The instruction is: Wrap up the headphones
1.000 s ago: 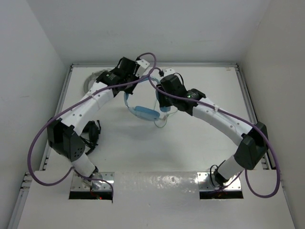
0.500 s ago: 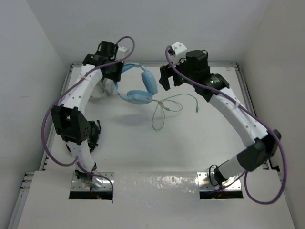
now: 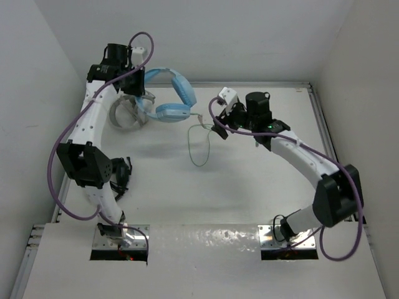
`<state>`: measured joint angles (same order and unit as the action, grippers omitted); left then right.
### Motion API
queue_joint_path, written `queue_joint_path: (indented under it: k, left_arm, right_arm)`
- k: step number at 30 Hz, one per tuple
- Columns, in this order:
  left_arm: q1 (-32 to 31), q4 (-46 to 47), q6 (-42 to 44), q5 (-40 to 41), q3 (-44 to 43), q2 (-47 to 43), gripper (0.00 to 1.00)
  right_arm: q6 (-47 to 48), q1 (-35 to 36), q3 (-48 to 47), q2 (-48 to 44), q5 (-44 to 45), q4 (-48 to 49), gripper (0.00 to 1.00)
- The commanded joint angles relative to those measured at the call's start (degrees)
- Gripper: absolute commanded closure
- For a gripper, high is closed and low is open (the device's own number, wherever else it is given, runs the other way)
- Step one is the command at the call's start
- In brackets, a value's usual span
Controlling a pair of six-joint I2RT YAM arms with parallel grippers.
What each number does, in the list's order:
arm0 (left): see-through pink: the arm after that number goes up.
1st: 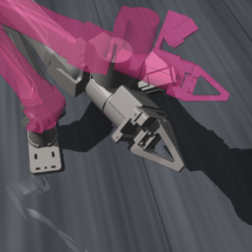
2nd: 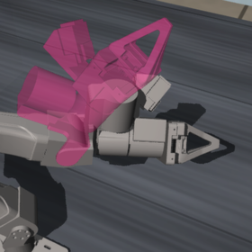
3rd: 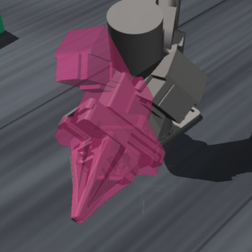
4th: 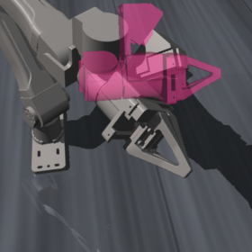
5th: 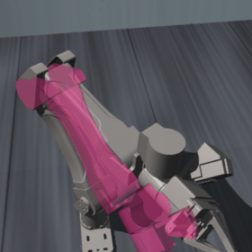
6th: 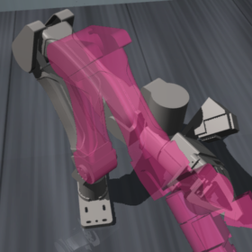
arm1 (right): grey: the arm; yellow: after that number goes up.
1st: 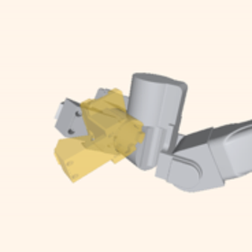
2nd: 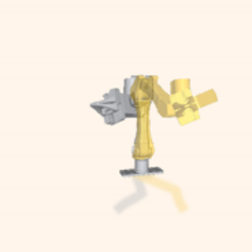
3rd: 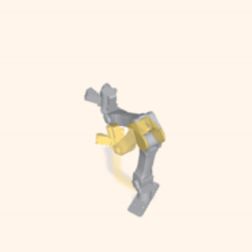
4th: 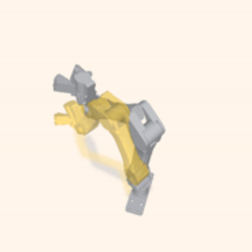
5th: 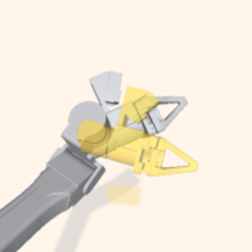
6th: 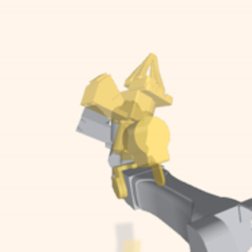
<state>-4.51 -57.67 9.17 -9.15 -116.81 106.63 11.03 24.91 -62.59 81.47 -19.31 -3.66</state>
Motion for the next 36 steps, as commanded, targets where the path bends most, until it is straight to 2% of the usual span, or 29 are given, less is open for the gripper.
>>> queue_joint_path:
  k: [1, 4, 9, 13, 17, 21, 24, 27, 28, 29, 33, 36]
  left_arm:
    - [0.12, 8.53, -3.81, -2.98, 0.27, -6.95, 1.00]
    - [0.47, 10.21, -3.90, -3.07, 0.54, -8.63, 1.00]
    - [0.47, 8.37, -3.63, -3.68, -1.04, -8.89, 1.00]
    - [0.47, 7.48, -3.20, -5.00, -3.93, -9.07, 1.00]
    - [0.82, 8.01, -3.72, -6.14, -7.62, -8.98, 1.00]
    - [1.09, 8.89, -6.87, -8.25, -9.05, -8.89, 1.00]
    - [1.17, 9.59, -8.63, -9.31, -8.96, -8.63, 1.00]
    - [1.35, 11.17, -11.70, -8.17, -9.39, -8.28, 1.00]
    - [1.52, 12.39, -12.59, -7.99, -9.66, -8.19, 1.00]
    - [1.61, 12.75, -14.16, -7.99, -10.36, -7.67, 1.00]
    - [1.96, 13.72, -16.90, -9.22, -16.77, -4.94, 1.00]
    - [2.05, 14.08, -17.78, -9.40, -18.18, -4.33, 1.00]
  right_arm:
    - [6.63, -0.12, -0.78, 4.74, -6.43, 9.53, 0.19]
    - [6.99, -0.12, 0.44, 9.04, -9.34, 17.24, 0.18]
    - [5.94, -0.03, -1.39, 16.87, -9.61, 24.13, 0.17]
    - [2.69, 0.05, -1.22, 21.44, -5.48, 33.60, 0.15]
    - [-0.38, -0.38, -4.64, 26.62, -0.91, 36.08, 0.15]
    - [-9.67, -1.17, -4.74, 29.79, -0.03, 46.86, 0.11]
    - [-18.56, -1.26, -4.12, 32.16, 5.67, 56.17, 0.08]
    - [-29.28, -1.35, -2.90, 33.66, 16.12, 63.57, 0.07]
    - [-32.18, -1.26, -2.46, 33.84, 21.54, 64.82, 0.08]
    - [-36.56, -1.35, -1.84, 33.93, 23.34, 65.88, 0.08]
    - [-41.61, -1.26, -2.01, 34.98, 26.78, 67.56, 0.07]
    - [-43.72, -1.26, -3.32, 35.77, 29.50, 65.29, 0.06]
